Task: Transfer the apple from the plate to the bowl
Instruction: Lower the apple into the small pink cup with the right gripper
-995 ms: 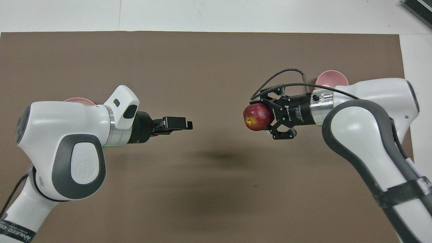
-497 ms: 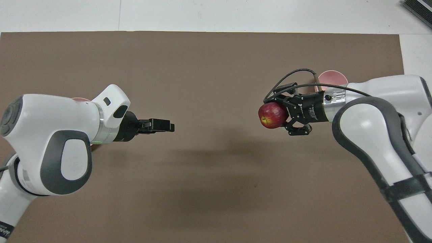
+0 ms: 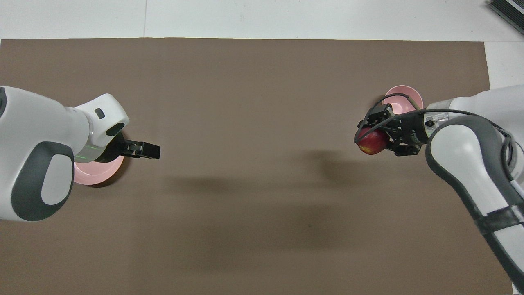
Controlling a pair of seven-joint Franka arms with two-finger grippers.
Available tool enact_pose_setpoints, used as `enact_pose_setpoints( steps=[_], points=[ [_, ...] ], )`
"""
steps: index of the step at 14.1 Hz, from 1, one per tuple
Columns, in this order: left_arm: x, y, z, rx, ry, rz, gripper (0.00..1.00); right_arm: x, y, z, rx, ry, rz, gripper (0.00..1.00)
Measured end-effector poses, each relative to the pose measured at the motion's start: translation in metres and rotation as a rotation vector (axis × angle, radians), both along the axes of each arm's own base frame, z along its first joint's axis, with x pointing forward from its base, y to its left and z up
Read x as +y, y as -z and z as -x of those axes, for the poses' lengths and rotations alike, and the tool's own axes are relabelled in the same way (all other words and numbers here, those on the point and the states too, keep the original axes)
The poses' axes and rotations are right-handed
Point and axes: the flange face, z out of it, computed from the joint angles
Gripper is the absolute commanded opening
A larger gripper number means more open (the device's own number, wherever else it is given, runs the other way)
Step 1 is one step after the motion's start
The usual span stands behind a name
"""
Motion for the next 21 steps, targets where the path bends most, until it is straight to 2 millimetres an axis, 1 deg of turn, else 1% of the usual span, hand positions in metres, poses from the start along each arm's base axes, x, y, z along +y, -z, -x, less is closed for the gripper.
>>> enact_pose_setpoints(
  steps=[1,3,4,5,6,7,9,11,12,13,14,15,18,20,21],
  points=[
    [0.007,-0.024,0.003,0.010,-0.003,-0.002,1.00,-0.001,0.000,-0.003,-0.039,-0.035,0.071,0.00],
    [0.021,-0.062,0.014,0.043,-0.010,-0.007,1.00,-0.005,0.005,-0.009,-0.102,-0.078,0.159,0.00],
    [0.026,-0.078,0.020,0.056,-0.010,-0.008,1.00,-0.006,0.012,-0.012,-0.124,-0.086,0.177,0.00],
    [0.027,-0.090,0.024,0.062,-0.007,-0.009,1.00,-0.007,0.019,-0.015,-0.141,-0.089,0.186,0.00],
    [0.029,-0.098,0.028,0.067,-0.006,-0.010,1.00,-0.009,0.029,-0.019,-0.156,-0.098,0.200,0.00],
    [0.031,-0.101,0.029,0.072,-0.006,-0.010,1.00,-0.012,0.038,-0.021,-0.163,-0.109,0.216,0.00],
    [0.036,-0.099,0.028,0.079,-0.004,-0.011,1.00,-0.017,0.058,-0.026,-0.172,-0.123,0.241,0.00],
    [0.036,-0.099,0.027,0.080,-0.002,-0.011,1.00,-0.022,0.080,-0.030,-0.174,-0.125,0.247,0.00],
    [0.036,-0.100,0.028,0.077,-0.002,-0.009,1.00,-0.024,0.090,-0.031,-0.173,-0.125,0.249,0.11],
    [0.036,-0.101,0.028,0.076,-0.002,-0.005,1.00,-0.025,0.099,-0.032,-0.169,-0.125,0.249,0.73],
    [0.036,-0.102,0.028,0.075,-0.002,0.000,1.00,-0.026,0.104,-0.033,-0.163,-0.125,0.249,1.00],
    [0.037,-0.102,0.028,0.074,-0.004,0.003,1.00,-0.026,0.105,-0.034,-0.164,-0.125,0.250,1.00],
    [0.039,-0.103,0.029,0.073,-0.008,0.005,1.00,-0.029,0.096,-0.039,-0.176,-0.120,0.252,1.00],
    [0.040,-0.103,0.028,0.073,-0.010,0.005,1.00,-0.029,0.088,-0.042,-0.166,-0.118,0.252,1.00],
    [0.041,-0.103,0.028,0.073,-0.013,0.005,1.00,-0.029,0.080,-0.043,-0.158,-0.118,0.252,1.00]
  ],
)
